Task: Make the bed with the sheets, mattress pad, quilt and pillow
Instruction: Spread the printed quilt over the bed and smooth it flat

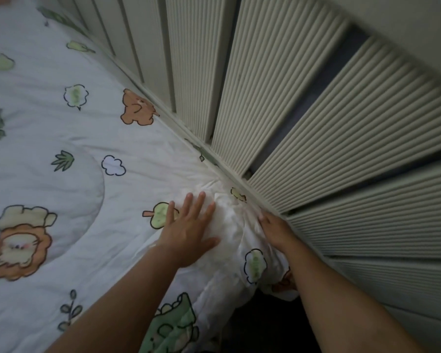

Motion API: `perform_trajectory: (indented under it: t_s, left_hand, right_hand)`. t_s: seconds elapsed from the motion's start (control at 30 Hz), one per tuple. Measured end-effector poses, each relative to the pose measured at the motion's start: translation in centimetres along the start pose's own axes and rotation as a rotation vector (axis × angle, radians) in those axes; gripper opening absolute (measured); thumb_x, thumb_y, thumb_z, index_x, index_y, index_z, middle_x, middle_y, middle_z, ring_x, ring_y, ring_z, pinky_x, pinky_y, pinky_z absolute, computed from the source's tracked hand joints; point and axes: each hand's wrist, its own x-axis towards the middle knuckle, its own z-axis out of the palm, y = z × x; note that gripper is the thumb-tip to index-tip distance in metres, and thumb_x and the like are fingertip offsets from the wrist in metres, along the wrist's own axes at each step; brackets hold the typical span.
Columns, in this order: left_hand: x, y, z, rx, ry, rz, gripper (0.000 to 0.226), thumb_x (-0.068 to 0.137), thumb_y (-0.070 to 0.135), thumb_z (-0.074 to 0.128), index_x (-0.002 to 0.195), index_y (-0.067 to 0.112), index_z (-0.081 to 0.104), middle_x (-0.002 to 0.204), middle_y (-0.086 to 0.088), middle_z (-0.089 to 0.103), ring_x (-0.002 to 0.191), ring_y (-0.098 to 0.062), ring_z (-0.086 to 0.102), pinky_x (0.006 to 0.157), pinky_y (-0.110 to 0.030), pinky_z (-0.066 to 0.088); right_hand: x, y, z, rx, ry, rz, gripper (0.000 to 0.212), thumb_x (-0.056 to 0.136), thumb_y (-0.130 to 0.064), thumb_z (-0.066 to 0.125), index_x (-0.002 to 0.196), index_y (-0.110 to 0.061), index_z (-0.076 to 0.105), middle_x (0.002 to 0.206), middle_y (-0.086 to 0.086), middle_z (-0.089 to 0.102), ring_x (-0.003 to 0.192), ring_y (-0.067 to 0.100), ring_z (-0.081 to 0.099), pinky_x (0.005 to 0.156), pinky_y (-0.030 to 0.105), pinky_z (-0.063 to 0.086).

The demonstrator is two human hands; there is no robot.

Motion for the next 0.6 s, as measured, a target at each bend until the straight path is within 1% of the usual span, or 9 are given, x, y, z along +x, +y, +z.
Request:
perform_trajectory:
  t_s: [0.03, 0.07, 0.1, 0.13, 0.23, 0.3, 0.43, 0.53, 0.6]
  left_hand:
    - [-0.5, 0.1, -0.2, -0.006, 0.005, 0.012, 0.079, 0.091, 0.064, 0.03, 0.15, 0.029, -0.008, 0.157, 0.002, -0.022, 0.144, -0.022, -0.022, 0.117, -0.051, -0.007]
    - [-1.1, 0.1, -0.4, -0.01, 0.007, 0.023, 0.077, 0.092, 0.061, 0.03, 0.151, 0.027, -0.006, 0.157, 0.001, -0.019, 0.144, -0.02, -0.019, 0.118, -0.049, -0.006]
    - [-2.1, 0.0, -0.9, -0.005, 0.021, 0.041, 0.075, 0.094, 0.059, 0.03, 0.151, 0.025, -0.004, 0.158, 0.001, -0.014, 0.145, -0.02, -0.016, 0.119, -0.047, -0.004]
    - [-2.9, -0.1, -1.2, -0.002, 0.028, 0.057, 0.072, 0.095, 0.056, 0.031, 0.152, 0.024, 0.0, 0.159, 0.001, -0.009, 0.146, -0.019, -0.013, 0.119, -0.044, -0.002]
    - [-6.1, -0.6, -3.0, -0.001, 0.05, 0.092, 0.064, 0.097, 0.045, 0.036, 0.151, 0.02, 0.011, 0.159, 0.0, 0.01, 0.147, -0.018, 0.0, 0.119, -0.038, 0.009]
    - [-8.6, -0.9, -4.4, 0.005, 0.091, 0.111, 0.06, 0.098, 0.04, 0.039, 0.15, 0.019, 0.017, 0.155, 0.0, 0.023, 0.146, -0.018, 0.01, 0.115, -0.035, 0.019]
    - [-16.3, -2.3, -7.5, 0.002, 0.133, 0.107, 0.054, 0.098, 0.037, 0.04, 0.147, 0.021, 0.026, 0.149, -0.002, 0.035, 0.139, -0.021, 0.029, 0.106, -0.036, 0.035]
    - [-21.9, -2.8, -9.7, 0.033, 0.172, 0.112, 0.045, 0.097, 0.037, 0.04, 0.139, 0.021, 0.037, 0.136, -0.004, 0.048, 0.126, -0.025, 0.044, 0.095, -0.037, 0.044]
    - [-25.6, -2.6, -10.9, 0.07, 0.197, 0.121, 0.041, 0.097, 0.037, 0.039, 0.134, 0.019, 0.043, 0.13, -0.004, 0.053, 0.12, -0.025, 0.049, 0.089, -0.036, 0.045]
  right_hand:
    - [-0.6, -0.5, -0.1, -0.024, 0.022, -0.005, 0.042, 0.101, -0.034, 0.03, 0.13, -0.016, 0.053, 0.137, 0.012, 0.051, 0.124, 0.028, 0.048, 0.104, 0.036, 0.035]
    - [-1.3, -1.0, -0.2, -0.05, 0.047, -0.025, 0.038, 0.101, -0.032, 0.031, 0.117, -0.015, 0.06, 0.127, 0.014, 0.057, 0.116, 0.028, 0.053, 0.099, 0.035, 0.039]
    - [-2.5, -1.6, -0.3, -0.07, 0.082, -0.053, 0.033, 0.099, -0.03, 0.032, 0.099, -0.014, 0.061, 0.114, 0.014, 0.061, 0.105, 0.027, 0.056, 0.092, 0.035, 0.043]
    - [-3.4, -2.1, -0.4, -0.079, 0.111, -0.078, 0.031, 0.098, -0.029, 0.034, 0.084, -0.015, 0.057, 0.1, 0.012, 0.061, 0.095, 0.025, 0.057, 0.086, 0.035, 0.045]
    - [-7.1, -4.1, -0.3, -0.074, 0.178, -0.127, 0.032, 0.098, -0.025, 0.035, 0.069, -0.015, 0.046, 0.083, 0.007, 0.055, 0.083, 0.023, 0.054, 0.074, 0.032, 0.042]
    - [-9.9, -5.8, -0.1, -0.069, 0.215, -0.163, 0.035, 0.098, -0.022, 0.036, 0.064, -0.018, 0.04, 0.077, 0.004, 0.051, 0.079, 0.022, 0.051, 0.07, 0.032, 0.039]
    - [-18.6, -10.1, 1.5, -0.066, 0.262, -0.256, 0.037, 0.097, -0.022, 0.041, 0.06, -0.019, 0.038, 0.073, 0.003, 0.05, 0.075, 0.023, 0.049, 0.066, 0.032, 0.035]
    - [-25.2, -12.7, 2.6, -0.022, 0.3, -0.323, 0.035, 0.095, -0.025, 0.044, 0.062, -0.015, 0.045, 0.073, 0.007, 0.055, 0.076, 0.027, 0.055, 0.068, 0.037, 0.043]
    - [-29.4, -13.8, 3.1, -0.001, 0.317, -0.352, 0.032, 0.094, -0.025, 0.046, 0.068, -0.009, 0.054, 0.075, 0.007, 0.058, 0.076, 0.026, 0.056, 0.069, 0.037, 0.045]
